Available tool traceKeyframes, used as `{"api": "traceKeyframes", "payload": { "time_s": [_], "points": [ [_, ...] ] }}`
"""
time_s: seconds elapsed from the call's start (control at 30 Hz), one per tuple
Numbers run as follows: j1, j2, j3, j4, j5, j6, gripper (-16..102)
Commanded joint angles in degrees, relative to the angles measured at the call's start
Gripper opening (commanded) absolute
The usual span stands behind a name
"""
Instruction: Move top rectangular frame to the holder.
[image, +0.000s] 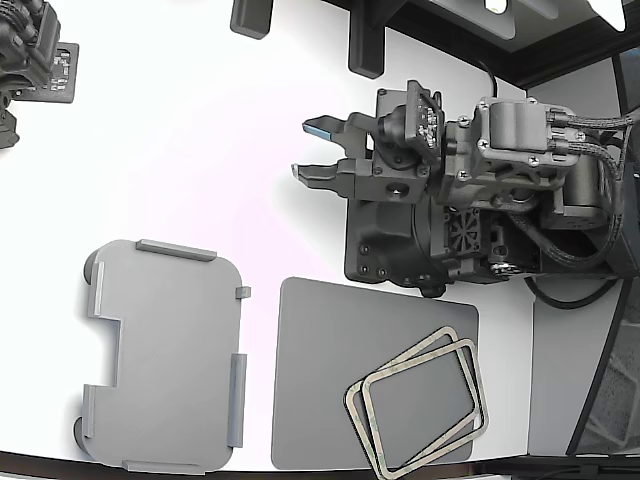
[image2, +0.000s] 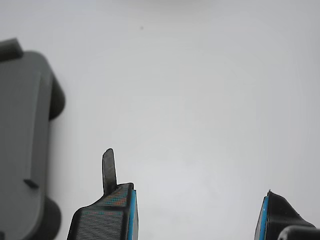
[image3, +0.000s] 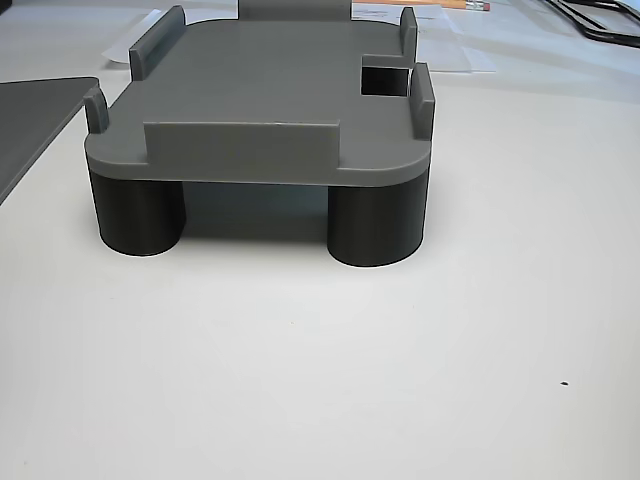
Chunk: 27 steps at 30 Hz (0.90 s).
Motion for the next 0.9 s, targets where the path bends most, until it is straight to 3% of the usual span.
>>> {"api": "traceKeyframes", "payload": {
  "time_s": [0.0, 0.43, 0.6, 0.67, 0.77, 0.87],
  "points": [
    [-0.70, 1.41, 0.35, -12.48, 5.10, -5.71, 99],
    [-0.44, 0.26, -1.32, -12.48, 3.43, -5.71, 100],
    [8.44, -7.73, -9.93, -5.63, 6.77, -3.25, 100],
    [12.30, -9.05, -10.99, -4.92, 7.03, -0.88, 100],
    [20.57, -12.30, -12.04, -5.45, 11.87, 4.83, 100],
    [24.70, -17.31, -14.68, -4.04, 12.30, 7.91, 100]
  ]
}}
